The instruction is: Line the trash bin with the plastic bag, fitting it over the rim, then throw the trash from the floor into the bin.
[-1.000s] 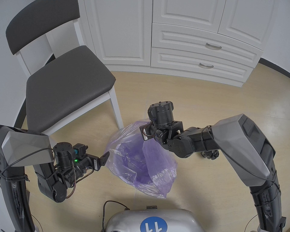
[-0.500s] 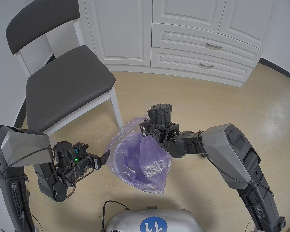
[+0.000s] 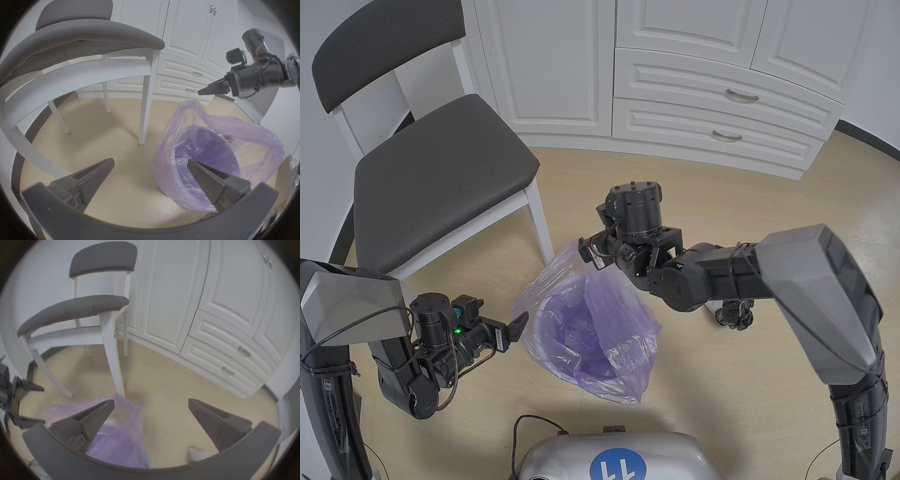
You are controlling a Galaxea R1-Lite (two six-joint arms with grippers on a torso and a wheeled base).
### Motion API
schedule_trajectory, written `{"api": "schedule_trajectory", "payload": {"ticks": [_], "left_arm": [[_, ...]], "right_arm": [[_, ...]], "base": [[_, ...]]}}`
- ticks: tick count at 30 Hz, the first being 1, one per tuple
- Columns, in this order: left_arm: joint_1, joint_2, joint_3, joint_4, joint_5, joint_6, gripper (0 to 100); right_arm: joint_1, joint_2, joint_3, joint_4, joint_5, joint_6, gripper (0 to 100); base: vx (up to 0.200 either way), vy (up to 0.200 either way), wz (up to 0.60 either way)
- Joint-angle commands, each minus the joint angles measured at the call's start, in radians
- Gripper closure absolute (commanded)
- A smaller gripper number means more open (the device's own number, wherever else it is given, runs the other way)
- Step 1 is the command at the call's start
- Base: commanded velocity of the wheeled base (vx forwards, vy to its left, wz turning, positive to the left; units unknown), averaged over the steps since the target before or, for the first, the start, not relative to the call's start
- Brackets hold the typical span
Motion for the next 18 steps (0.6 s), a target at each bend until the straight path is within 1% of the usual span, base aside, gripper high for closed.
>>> {"api": "schedule_trajectory", "payload": {"ticks": [1,3,6,7,8,10,12,13,15,16,17,18], "left_arm": [[-0.009,-0.024,0.020,0.000,0.000,-0.004,0],[-0.012,-0.025,0.023,0.000,0.000,-0.001,0],[-0.026,-0.030,0.029,0.000,0.003,-0.004,0],[-0.026,-0.030,0.029,0.000,0.003,-0.004,0],[-0.034,-0.042,0.039,0.001,0.011,-0.001,0],[-0.037,-0.051,0.024,0.001,0.026,0.002,0],[-0.035,-0.057,-0.020,0.006,0.023,0.019,0],[-0.034,-0.062,-0.054,0.020,0.025,0.032,0],[-0.035,-0.074,-0.100,0.098,0.025,0.052,0],[-0.035,-0.079,-0.106,0.113,0.026,0.054,0],[-0.037,-0.113,-0.126,0.205,0.026,0.055,0],[-0.037,-0.119,-0.129,0.221,0.026,0.055,0]], "right_arm": [[0.051,-0.197,0.110,0.031,-0.088,-0.121,0],[0.068,-0.239,0.174,0.033,-0.090,-0.127,0],[0.100,-0.331,0.347,0.036,-0.088,-0.121,0],[0.100,-0.331,0.347,0.036,-0.088,-0.121,0],[0.114,-0.372,0.487,0.013,-0.090,-0.112,0],[0.116,-0.403,0.599,-0.033,-0.096,-0.096,0],[0.119,-0.435,0.705,-0.102,-0.096,-0.072,0],[0.122,-0.450,0.752,-0.145,-0.096,-0.060,0],[0.139,-0.472,0.832,-0.229,-0.099,-0.032,0],[0.142,-0.475,0.846,-0.243,-0.099,-0.027,0],[0.162,-0.489,0.915,-0.303,-0.104,0.002,0],[0.166,-0.490,0.926,-0.312,-0.107,0.006,0]], "base": [[0.000,0.000,0.00],[0.000,0.000,0.00],[0.000,0.000,0.00],[0.000,0.000,0.00],[0.000,0.000,0.00],[0.000,0.000,0.00],[0.000,0.000,0.00],[0.000,0.000,0.00],[0.000,0.000,0.00],[0.000,0.000,0.00],[0.000,0.000,0.00],[0.000,0.000,0.00]]}}
